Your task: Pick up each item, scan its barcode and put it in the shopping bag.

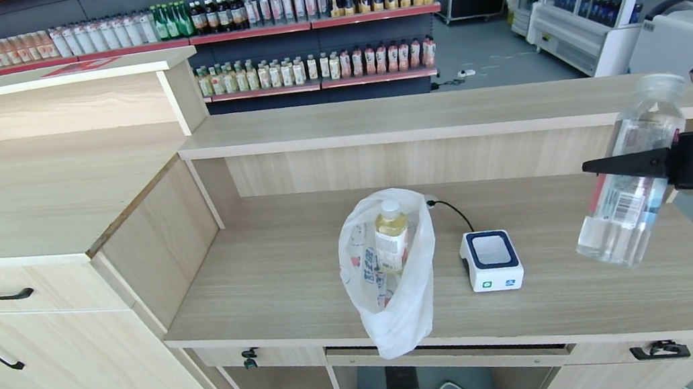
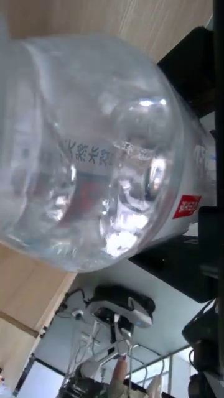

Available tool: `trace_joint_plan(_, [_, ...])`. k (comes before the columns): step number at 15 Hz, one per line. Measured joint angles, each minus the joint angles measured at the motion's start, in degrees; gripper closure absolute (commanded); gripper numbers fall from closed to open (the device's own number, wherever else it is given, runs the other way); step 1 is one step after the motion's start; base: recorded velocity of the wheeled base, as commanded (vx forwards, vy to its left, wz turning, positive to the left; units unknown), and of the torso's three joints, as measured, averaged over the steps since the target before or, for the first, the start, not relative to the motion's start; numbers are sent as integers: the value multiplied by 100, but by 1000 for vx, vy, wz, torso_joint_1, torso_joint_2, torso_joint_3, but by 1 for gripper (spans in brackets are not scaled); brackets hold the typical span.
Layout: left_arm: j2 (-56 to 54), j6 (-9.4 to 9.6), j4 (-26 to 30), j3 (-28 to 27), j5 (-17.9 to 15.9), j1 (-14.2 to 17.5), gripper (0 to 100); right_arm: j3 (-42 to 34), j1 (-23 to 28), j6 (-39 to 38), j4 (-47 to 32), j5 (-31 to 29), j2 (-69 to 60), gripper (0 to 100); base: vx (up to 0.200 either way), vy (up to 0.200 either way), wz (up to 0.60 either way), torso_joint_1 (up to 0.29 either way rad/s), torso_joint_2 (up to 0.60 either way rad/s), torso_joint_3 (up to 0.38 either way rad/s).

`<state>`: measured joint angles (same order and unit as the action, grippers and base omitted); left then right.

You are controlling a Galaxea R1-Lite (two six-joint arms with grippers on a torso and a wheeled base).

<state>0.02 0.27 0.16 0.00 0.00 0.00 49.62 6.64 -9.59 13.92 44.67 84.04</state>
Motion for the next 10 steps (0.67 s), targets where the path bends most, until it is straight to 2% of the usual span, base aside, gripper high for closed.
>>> trace_joint_plan(1, [0,0,2,0,0,-5,0,-4,-157,-6,-128,11,-174,100,0,0,0,0,0,0])
trace_joint_plan(5, [0,0,2,0,0,-2,0,35,-1593,-100,-922,115,-1042,100,0,0,0,0,0,0])
trace_joint_plan(7, [0,0,2,0,0,0,0,115,-2130,-201,-1158,88,-1409,100,0,0,0,0,0,0])
trace_joint_plan(10, [0,-2,2,0,0,0,0,254,-2676,-234,-1226,73,-1783,100,0,0,0,0,0,0])
